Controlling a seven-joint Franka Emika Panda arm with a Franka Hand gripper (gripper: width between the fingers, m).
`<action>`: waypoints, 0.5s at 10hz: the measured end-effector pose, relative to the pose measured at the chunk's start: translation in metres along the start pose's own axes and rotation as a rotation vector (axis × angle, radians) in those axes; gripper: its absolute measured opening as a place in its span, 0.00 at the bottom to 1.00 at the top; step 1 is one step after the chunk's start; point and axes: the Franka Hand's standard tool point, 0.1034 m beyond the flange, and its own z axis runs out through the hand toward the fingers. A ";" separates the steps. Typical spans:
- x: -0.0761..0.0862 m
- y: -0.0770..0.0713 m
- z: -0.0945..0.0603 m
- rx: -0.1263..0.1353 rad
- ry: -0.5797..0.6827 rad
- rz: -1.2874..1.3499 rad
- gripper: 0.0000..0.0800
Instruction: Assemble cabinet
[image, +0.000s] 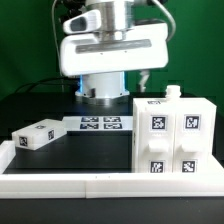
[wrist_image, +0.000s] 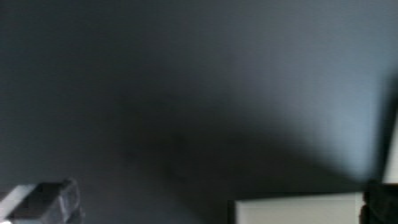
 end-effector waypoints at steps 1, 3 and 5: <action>0.000 0.028 0.000 -0.007 0.011 -0.039 1.00; -0.001 0.028 0.001 -0.007 0.010 -0.026 1.00; -0.001 0.028 0.001 -0.007 0.010 -0.027 1.00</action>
Offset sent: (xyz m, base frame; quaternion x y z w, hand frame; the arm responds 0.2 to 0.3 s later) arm 0.0000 0.0000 0.0000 0.0000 0.0000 0.0000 1.0000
